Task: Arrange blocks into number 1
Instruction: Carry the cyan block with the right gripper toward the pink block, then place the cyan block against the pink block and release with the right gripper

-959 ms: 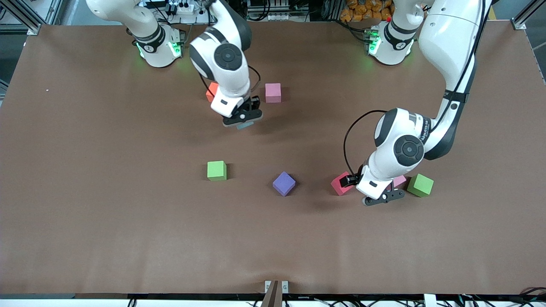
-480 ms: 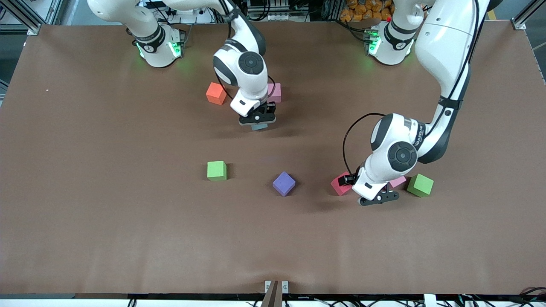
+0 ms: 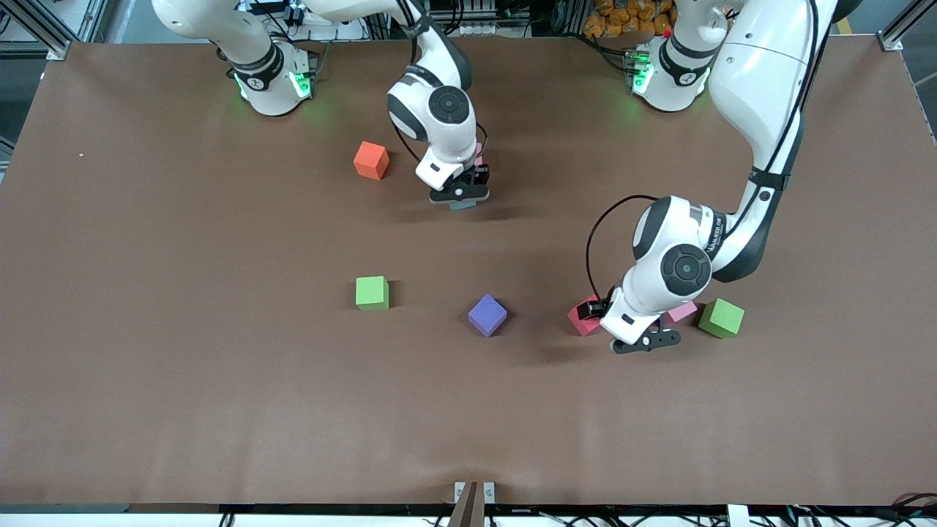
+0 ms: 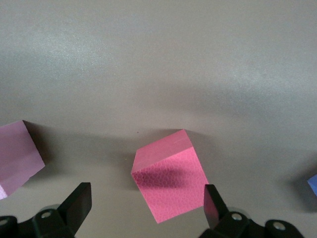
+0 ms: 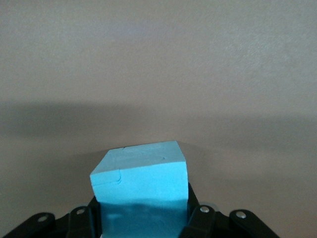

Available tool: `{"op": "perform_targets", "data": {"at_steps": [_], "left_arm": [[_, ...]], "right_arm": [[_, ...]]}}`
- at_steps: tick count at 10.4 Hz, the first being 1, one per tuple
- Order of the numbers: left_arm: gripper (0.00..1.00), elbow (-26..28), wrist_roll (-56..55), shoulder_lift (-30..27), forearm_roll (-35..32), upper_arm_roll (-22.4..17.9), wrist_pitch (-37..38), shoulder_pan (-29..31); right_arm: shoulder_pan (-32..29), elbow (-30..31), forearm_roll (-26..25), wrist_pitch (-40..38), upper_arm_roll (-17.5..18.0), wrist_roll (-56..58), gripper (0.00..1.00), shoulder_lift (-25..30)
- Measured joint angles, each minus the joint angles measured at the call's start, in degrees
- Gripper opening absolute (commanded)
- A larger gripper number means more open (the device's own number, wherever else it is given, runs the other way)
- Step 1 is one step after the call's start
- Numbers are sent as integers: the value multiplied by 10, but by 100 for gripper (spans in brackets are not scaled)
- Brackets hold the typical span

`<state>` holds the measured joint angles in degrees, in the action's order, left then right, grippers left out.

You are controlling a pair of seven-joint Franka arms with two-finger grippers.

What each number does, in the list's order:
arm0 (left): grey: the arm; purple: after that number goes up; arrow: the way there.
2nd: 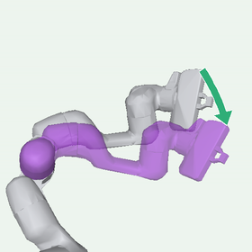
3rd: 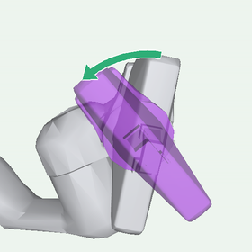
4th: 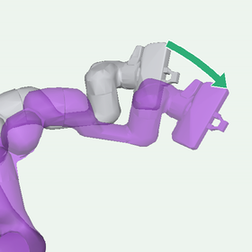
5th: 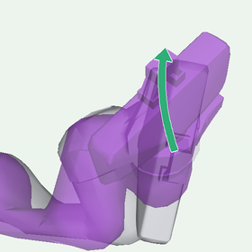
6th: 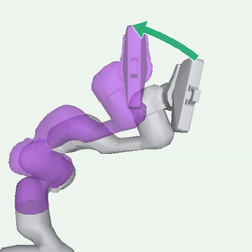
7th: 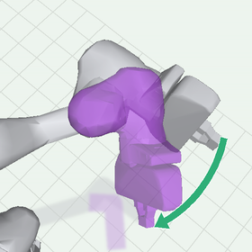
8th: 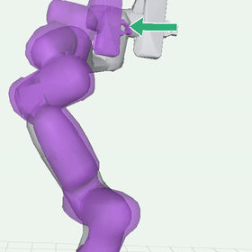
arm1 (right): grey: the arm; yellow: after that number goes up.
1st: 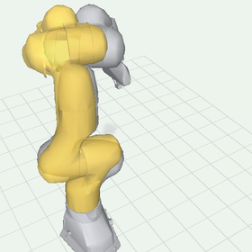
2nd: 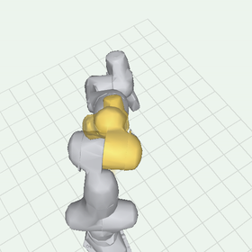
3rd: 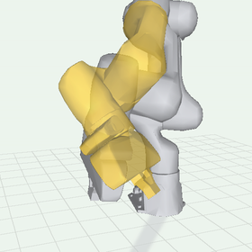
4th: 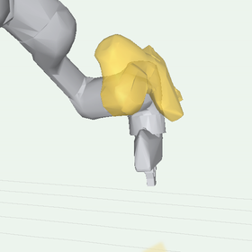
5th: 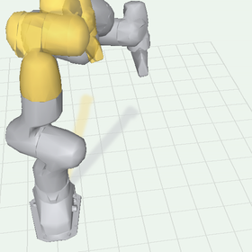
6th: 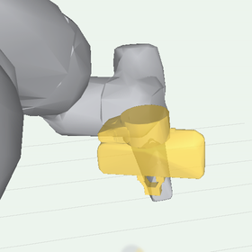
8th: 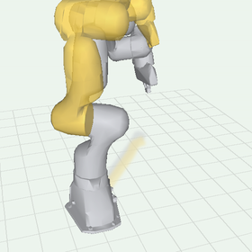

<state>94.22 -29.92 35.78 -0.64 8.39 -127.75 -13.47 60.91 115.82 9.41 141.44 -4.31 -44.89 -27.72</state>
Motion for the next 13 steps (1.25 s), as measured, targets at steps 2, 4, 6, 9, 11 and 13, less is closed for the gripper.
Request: {"op": "perform_targets", "data": {"at_steps": [2,4,6,9,11,13], "left_arm": [[100,-1,0,3,0,0,0,-2],[100,-2,0,5,0,0,0,-4],[100,-2,1,7,0,0,0,-9],[100,-3,-10,14,0,-1,0,-14],[100,-4,-59,16,1,-3,0,-13],[100,-5,-90,21,1,-3,-1,-13]], "right_arm": [[9,-2,1,0,0,-18,0,-2],[17,-7,2,0,0,-37,0,-5],[20,-12,2,-2,0,-58,0,-9],[22,-14,3,-2,0,-85,0,-10],[27,-15,3,-4,3,-101,0,-10],[28,-16,3,-10,6,-110,0,-10]]}}
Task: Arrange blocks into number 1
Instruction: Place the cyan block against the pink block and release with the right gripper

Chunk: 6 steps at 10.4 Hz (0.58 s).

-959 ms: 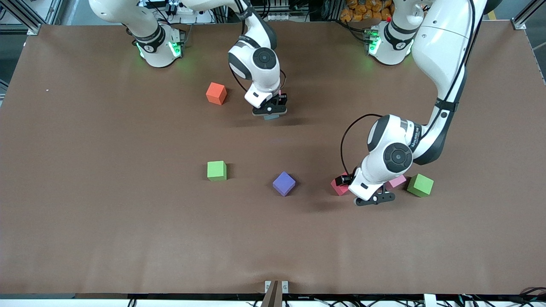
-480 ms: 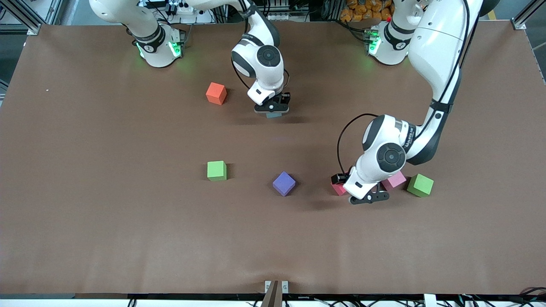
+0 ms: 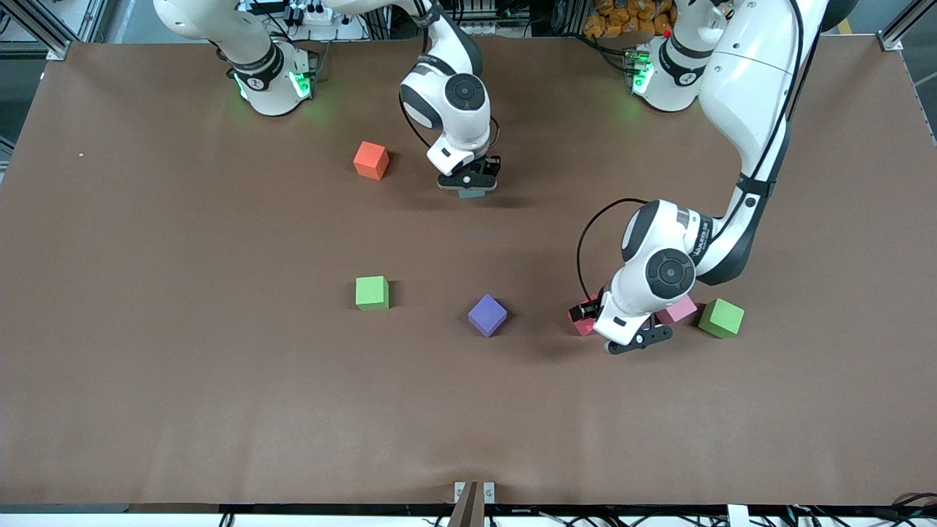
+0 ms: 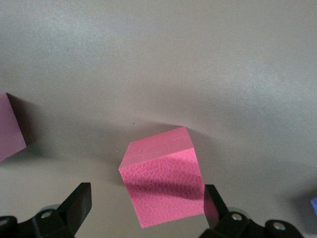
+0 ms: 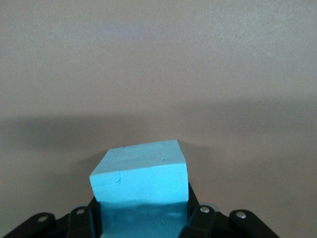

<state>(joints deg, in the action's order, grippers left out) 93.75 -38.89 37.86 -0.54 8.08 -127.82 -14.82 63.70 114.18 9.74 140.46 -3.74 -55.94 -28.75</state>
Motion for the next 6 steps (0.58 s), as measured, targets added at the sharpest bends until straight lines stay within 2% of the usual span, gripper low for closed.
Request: {"op": "perform_targets", "data": {"at_steps": [1,2,6], "left_arm": [[100,-1,-6,2,0,0,-2,0],[100,-4,-11,6,0,0,-4,0],[100,-34,-23,28,0,0,-8,-2]], "right_arm": [[0,0,0,-1,1,-2,42,0],[0,0,0,-2,1,-3,99,0],[-10,-13,0,-2,-2,-15,100,1]]}}
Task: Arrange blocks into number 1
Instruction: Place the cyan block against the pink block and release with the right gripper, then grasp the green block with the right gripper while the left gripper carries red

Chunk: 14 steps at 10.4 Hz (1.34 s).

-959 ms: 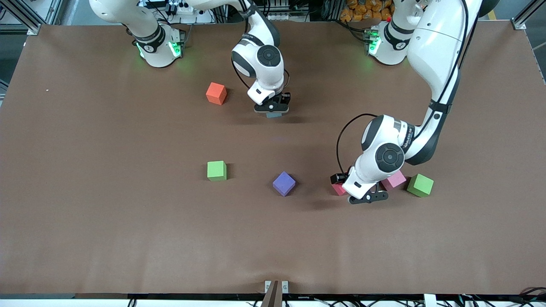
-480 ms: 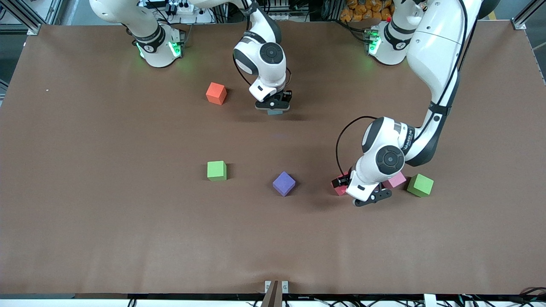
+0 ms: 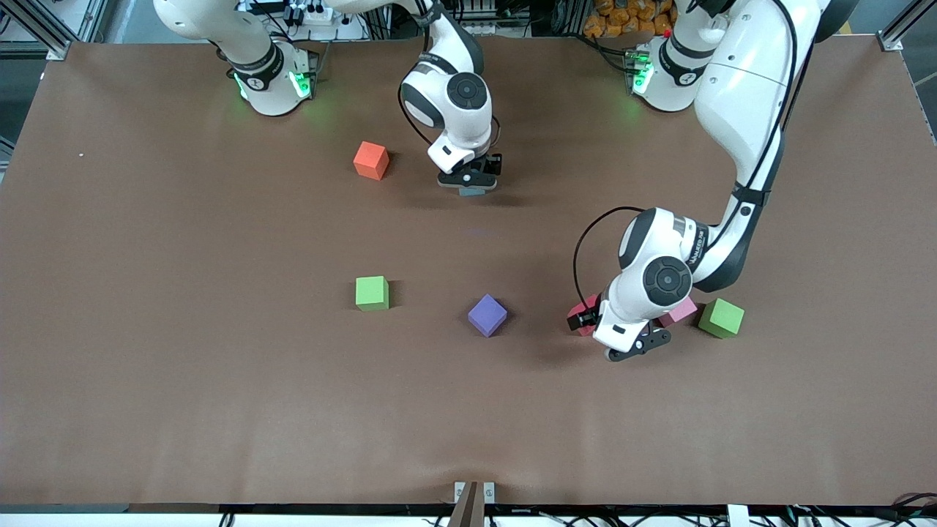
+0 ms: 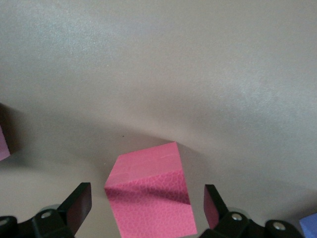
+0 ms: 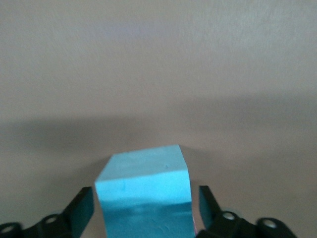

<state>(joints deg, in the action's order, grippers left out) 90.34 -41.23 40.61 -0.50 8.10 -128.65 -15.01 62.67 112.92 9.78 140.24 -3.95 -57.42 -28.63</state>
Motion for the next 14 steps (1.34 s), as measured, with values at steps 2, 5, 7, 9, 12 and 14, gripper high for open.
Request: {"op": "perform_targets", "data": {"at_steps": [2,5,7,9,12,14], "left_arm": [[100,-3,-4,5,0,0,0,-2],[81,-4,-4,9,0,1,0,-3],[0,-4,2,10,0,1,0,-4],[0,-4,16,9,-1,3,1,-9],[0,1,21,6,-26,18,2,-59],[0,15,21,-4,-34,54,5,-80]], "right_arm": [[-65,-39,-1,-41,-4,42,100,12],[-178,-112,-39,-147,-6,142,100,28],[-237,-117,-79,-152,-6,215,100,26],[-282,-117,-91,-135,-5,293,100,11],[-319,-115,-90,-100,3,335,100,-18],[-327,-114,-83,-61,15,335,100,-46]]}}
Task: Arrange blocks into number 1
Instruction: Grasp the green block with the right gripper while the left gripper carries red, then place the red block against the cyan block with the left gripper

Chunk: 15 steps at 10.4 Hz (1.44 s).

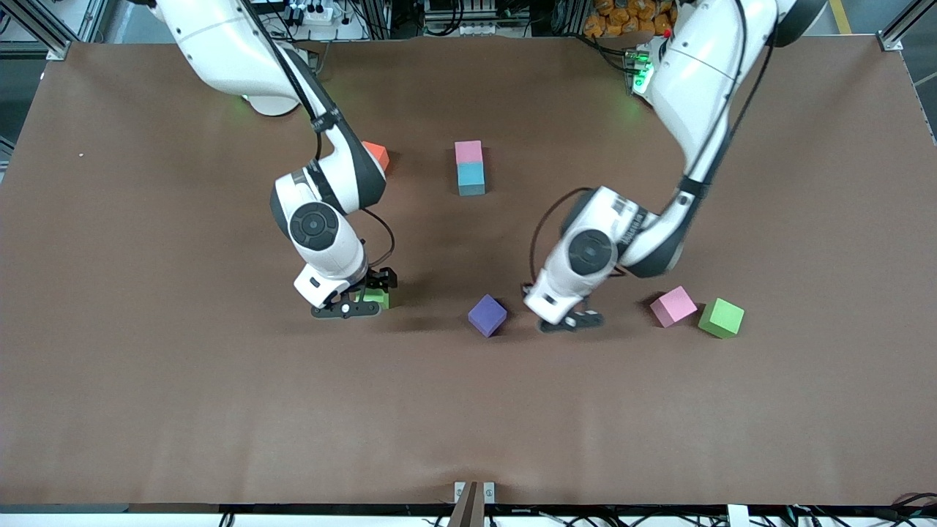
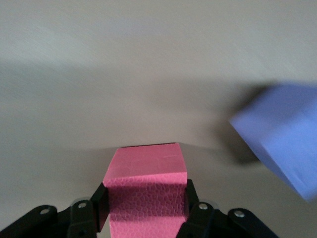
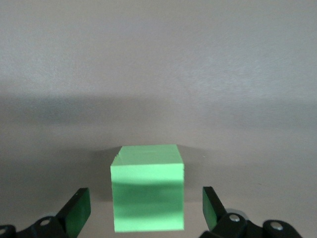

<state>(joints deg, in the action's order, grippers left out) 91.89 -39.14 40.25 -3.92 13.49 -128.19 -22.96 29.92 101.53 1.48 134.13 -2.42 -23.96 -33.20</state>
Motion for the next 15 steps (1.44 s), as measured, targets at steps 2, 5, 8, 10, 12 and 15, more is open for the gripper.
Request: {"op": "perform_targets", "data": {"at_steps": [2,5,8,10,12,15], "left_arm": [[0,28,1,-21,-2,22,8,-11],[0,65,1,-38,-2,66,8,-17],[0,89,-19,-39,-2,101,-24,-24],[0,108,-33,-39,-2,105,-57,-39],[0,124,-49,-39,-2,107,-81,-51],[0,129,-90,-39,-2,118,-85,-51]], "right_arm": [[0,0,2,13,5,0,100,-17],[-4,1,2,15,6,0,86,-23],[-6,1,2,16,6,1,0,-25],[-7,0,2,17,6,1,0,-24],[-7,-2,2,17,7,1,0,-24],[-9,-4,2,17,7,0,0,-24]]}}
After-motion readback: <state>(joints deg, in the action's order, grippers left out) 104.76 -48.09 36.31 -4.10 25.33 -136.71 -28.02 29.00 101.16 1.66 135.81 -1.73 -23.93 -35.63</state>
